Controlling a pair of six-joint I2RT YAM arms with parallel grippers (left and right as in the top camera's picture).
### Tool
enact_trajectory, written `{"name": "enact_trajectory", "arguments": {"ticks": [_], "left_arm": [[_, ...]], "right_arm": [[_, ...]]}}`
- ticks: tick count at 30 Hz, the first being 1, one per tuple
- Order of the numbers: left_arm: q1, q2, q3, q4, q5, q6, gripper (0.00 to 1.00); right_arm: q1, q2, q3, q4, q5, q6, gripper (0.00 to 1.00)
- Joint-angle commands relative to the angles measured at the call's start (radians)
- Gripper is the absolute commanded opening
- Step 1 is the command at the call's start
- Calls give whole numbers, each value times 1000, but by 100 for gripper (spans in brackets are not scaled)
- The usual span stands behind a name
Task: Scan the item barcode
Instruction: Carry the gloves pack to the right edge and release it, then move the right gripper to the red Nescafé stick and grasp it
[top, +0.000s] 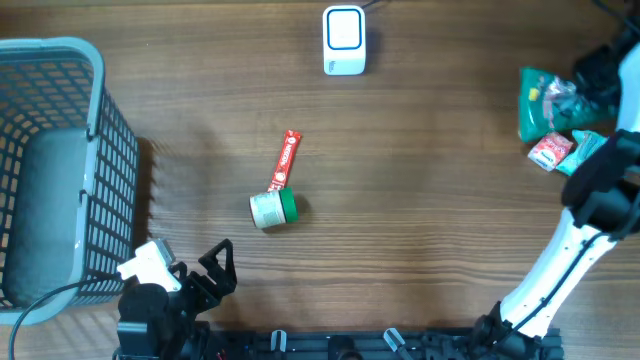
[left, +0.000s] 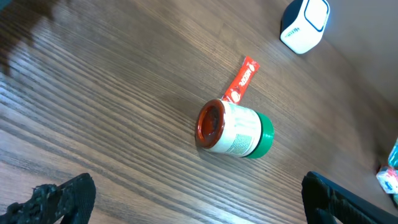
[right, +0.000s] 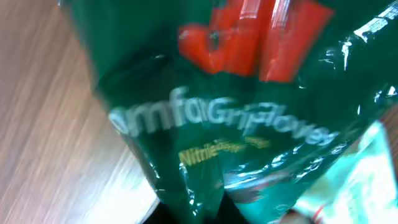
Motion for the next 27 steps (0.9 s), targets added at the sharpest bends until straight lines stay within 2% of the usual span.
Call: {"name": "enact_trajectory", "arguments": {"ticks": [1,2,4,7,13,16,20,23,27], "left_arm": [[6,-2,-5,3,5,-2,100],[6,-2,-5,3,5,-2,100],[6,-2,-5,3,5,-2,100],[6,-2,-5,3,5,-2,100],[6,-2,-5,3,5,-2,100],[6,-2,-5,3,5,-2,100],[6,-2,-5,3,5,-2,100],[6,-2,-5,3,5,-2,100],[6,-2,-5,3,5,-2,100]], "right_arm": [[-82,18,-10,37,-150,-104,78],[-99,18,-3,31,-221,-129,99],[-132,15,24,0,-388,-134,99],[-145,2,70,-40,-524,-136,99],[-40,-131,87,-204,-455,-156,99],[84,-199,87,-307,-449,-153,100],[323,-227,79,-423,-405,-144,100],[500,-225,31,-398,-401,-145,100],[708,-222,-77,-274,-401,-125,99]]}}
